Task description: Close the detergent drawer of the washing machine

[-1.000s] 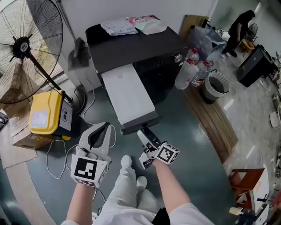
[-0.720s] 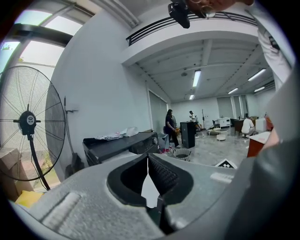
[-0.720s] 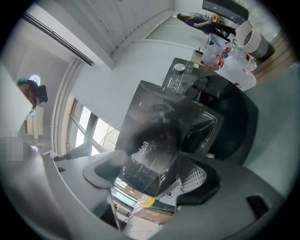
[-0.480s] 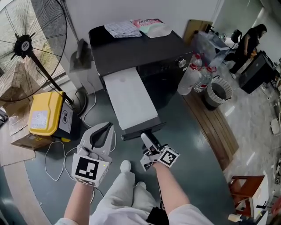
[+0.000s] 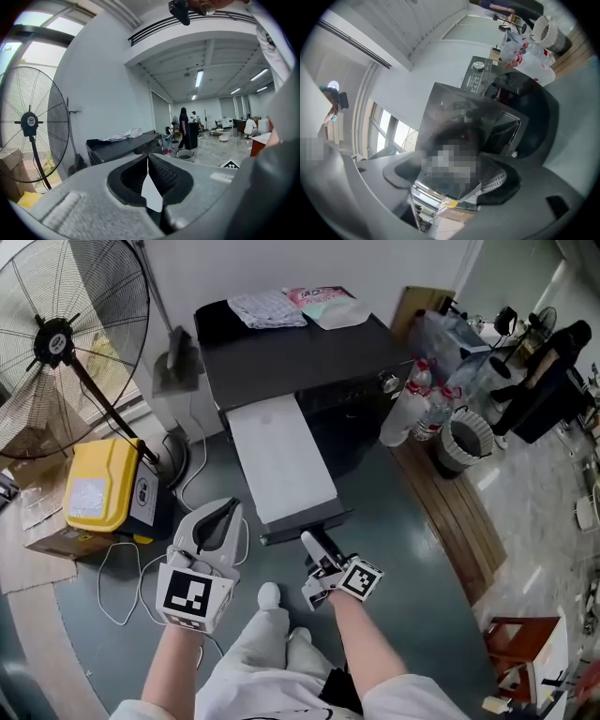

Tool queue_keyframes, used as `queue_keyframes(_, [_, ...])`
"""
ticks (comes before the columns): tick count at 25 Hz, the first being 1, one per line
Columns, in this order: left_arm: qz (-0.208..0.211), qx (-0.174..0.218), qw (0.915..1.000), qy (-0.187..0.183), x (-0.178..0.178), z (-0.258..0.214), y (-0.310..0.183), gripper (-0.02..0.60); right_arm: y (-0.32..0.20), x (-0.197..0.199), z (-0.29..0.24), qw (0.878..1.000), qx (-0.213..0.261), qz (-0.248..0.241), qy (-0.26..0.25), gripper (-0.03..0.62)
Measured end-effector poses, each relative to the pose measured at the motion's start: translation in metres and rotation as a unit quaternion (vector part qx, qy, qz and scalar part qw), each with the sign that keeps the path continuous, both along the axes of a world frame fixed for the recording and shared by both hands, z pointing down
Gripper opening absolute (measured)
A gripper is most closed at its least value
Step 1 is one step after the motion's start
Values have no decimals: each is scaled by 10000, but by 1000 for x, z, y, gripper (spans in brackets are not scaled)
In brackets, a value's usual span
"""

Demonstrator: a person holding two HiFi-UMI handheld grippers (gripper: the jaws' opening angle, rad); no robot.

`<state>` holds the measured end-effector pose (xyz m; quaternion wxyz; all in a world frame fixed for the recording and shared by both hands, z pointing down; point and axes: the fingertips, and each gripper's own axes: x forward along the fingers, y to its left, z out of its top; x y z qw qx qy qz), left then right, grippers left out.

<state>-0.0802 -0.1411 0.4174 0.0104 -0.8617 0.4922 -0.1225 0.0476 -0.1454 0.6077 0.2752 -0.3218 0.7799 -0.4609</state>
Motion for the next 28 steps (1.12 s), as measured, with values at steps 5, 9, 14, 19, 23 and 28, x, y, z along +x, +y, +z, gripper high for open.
queue_keyframes(5, [8,49,9999,88,-2,-15,-4,17,2,-5,-7,9998,-120,-99,147,359])
queue_keyframes(9, [47,63,9999,154,0,-24,-10,17,1,-4,-14,9993,-222,-149,250,359])
queue_keyframes(14, [39,7,9997,229,-7,-31,-22,17,-1,-5,-22,9987,-304,-200,369,359])
queue_keyframes(19, [17,-38,9996,283,-11,-30,-32,17,-6,-3,-25,9984,-363,-248,360,359])
queue_keyframes(23, [29,-28,9995,318,-15,-32,-46,17,-17,-4,-24,9983,-415,-192,362,359])
queue_keyframes(28, [14,-21,9992,398,-22,-33,-60,17,-28,-5,-22,9977,-529,-13,418,356])
